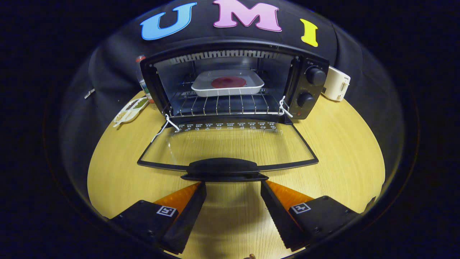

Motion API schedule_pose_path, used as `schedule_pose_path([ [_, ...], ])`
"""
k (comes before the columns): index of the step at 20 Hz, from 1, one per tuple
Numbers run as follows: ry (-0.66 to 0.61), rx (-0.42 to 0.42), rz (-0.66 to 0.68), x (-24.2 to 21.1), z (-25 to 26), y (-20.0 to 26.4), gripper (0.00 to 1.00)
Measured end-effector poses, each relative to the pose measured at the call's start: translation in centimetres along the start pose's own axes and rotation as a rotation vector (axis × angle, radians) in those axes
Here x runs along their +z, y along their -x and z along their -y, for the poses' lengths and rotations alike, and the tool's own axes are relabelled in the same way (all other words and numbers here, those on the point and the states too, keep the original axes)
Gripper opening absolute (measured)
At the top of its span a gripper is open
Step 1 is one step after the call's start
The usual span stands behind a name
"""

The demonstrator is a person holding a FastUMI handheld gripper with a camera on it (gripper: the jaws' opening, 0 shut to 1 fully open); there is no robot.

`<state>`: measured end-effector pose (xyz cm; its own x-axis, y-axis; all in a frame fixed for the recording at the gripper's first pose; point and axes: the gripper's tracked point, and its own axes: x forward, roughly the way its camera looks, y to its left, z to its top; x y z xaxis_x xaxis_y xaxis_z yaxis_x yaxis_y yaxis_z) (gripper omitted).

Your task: Open the toaster oven, put the food inside, and close the toaster oven door.

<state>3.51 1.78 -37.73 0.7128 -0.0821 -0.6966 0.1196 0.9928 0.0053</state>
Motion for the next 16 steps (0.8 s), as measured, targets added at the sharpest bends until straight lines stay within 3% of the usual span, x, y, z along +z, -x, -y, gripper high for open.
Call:
schedule_pose_path([
  [12,0.002,0.099,0.366,11.0,0.0,8.2,0.99],
  [16,0.008,0.143,0.503,14.1,1.0,13.3,0.99],
])
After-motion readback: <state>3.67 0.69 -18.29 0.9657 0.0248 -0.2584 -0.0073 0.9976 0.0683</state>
